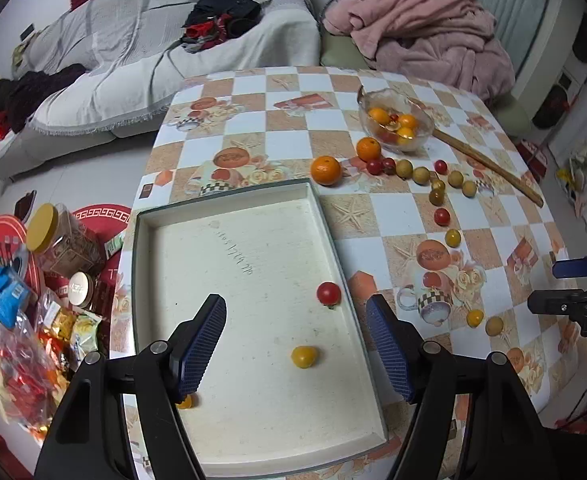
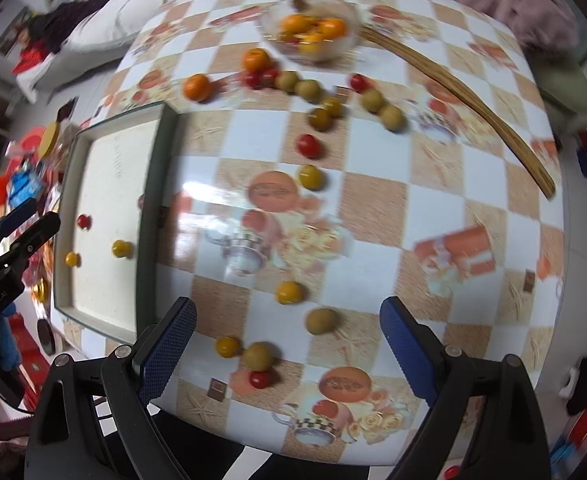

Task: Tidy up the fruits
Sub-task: 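Move the right tool back over the table toward a small brown fruit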

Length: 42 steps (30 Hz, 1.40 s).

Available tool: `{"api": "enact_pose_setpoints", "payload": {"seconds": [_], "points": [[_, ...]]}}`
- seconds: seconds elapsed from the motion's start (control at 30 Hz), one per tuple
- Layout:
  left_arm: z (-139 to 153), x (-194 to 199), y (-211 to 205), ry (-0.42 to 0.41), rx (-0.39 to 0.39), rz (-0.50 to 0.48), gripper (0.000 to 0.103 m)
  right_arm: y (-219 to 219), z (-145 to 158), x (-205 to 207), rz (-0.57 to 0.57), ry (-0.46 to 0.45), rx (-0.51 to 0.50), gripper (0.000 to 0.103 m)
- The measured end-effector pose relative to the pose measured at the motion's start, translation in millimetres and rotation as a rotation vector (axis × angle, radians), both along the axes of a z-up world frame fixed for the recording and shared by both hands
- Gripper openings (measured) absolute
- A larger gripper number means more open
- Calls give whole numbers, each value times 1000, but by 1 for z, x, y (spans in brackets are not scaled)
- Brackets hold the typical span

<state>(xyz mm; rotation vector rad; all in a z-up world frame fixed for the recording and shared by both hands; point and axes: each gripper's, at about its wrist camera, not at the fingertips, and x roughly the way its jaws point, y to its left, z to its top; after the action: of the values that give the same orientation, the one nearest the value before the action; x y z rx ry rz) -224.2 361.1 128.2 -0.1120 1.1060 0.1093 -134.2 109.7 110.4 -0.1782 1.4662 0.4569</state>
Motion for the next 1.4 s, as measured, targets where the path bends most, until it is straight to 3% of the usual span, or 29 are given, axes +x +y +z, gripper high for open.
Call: {"api": "enact_pose_setpoints", "payload": {"seconds": [0.3, 0.6, 0.93, 1.1, 1.4], "points": [[-21, 15, -48, 144, 6, -125, 74, -66, -31, -12, -168, 77, -23, 94], [-51, 33, -101, 237, 6, -227, 74, -89, -56, -27, -178, 138, -49, 94], [-74, 92, -138, 234, -16, -253, 74, -68, -75, -33, -81, 115, -59, 94], [-85, 120, -147, 221, -23, -228, 74, -66, -82, -31, -95, 96, -36, 94], [-110, 138, -159, 236, -6, -190, 73, -46, -88, -16, -84, 47, 2, 93]]}}
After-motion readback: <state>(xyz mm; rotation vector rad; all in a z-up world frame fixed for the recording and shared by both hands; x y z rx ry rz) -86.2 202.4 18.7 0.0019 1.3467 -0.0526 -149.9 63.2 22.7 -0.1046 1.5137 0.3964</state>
